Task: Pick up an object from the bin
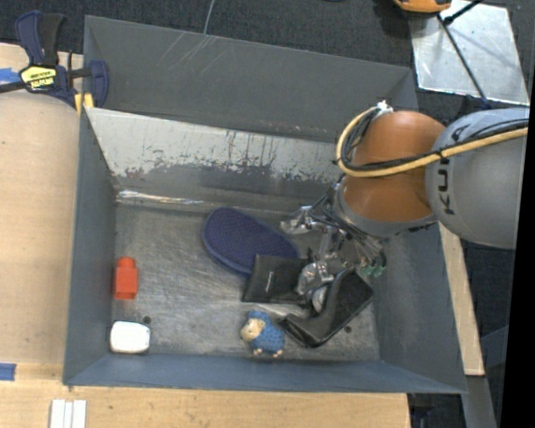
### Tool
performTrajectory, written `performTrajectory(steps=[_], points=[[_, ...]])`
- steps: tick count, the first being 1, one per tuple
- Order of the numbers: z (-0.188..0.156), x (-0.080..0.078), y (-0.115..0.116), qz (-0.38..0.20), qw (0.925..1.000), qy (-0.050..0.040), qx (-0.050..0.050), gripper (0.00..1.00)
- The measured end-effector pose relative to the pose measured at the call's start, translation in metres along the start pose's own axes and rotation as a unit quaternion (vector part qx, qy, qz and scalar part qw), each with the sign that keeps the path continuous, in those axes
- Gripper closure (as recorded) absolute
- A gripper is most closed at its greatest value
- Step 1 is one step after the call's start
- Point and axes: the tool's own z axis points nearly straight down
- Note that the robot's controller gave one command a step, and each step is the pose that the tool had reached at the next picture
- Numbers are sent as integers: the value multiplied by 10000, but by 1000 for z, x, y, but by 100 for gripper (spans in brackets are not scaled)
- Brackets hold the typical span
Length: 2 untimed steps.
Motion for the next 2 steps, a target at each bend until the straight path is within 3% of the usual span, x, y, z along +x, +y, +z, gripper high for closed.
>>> performTrajectory(steps=[1, 2], points=[[-13, 3, -3, 623, 9981, 30, 6, 0], [-12, -18, 8, 1604, 9870, 37, 9, 0]])
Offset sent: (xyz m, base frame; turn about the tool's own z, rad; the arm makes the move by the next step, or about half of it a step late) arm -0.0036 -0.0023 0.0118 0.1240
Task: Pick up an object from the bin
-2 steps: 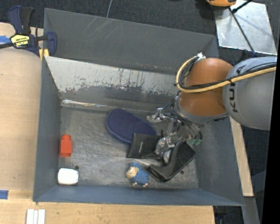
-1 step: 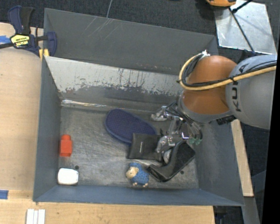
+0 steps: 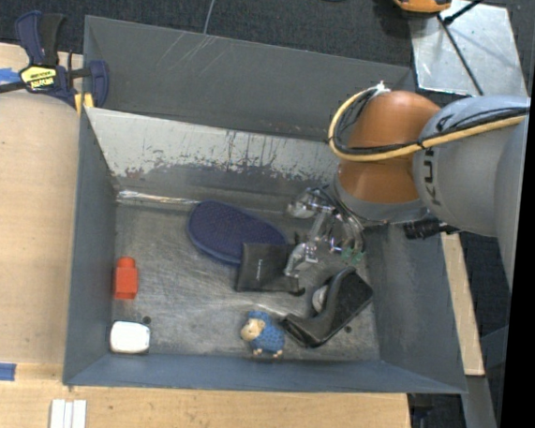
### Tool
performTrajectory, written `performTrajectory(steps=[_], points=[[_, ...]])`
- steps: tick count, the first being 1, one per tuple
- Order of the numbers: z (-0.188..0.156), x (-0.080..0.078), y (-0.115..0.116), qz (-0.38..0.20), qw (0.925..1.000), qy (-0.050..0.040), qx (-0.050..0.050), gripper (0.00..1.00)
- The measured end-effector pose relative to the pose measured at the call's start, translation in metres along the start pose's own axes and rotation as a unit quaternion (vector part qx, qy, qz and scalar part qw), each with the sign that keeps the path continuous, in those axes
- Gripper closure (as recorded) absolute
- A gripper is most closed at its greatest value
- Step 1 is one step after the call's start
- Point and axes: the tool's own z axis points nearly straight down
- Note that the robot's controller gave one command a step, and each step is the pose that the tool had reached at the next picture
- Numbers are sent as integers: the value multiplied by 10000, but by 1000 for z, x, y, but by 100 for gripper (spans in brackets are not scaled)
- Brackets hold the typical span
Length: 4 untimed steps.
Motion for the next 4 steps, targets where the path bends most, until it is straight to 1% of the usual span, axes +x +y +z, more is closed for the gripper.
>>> performTrajectory(steps=[1, 2, 3, 4], points=[[24, 7, 1, 821, 9966, -13, 1, 0], [22, 5, 1, 809, 9967, 5, 5, 0], [19, 2, 1, 809, 9967, -58, -7, 100], [-49, -1, 1, 796, 9968, -25, -4, 100]])
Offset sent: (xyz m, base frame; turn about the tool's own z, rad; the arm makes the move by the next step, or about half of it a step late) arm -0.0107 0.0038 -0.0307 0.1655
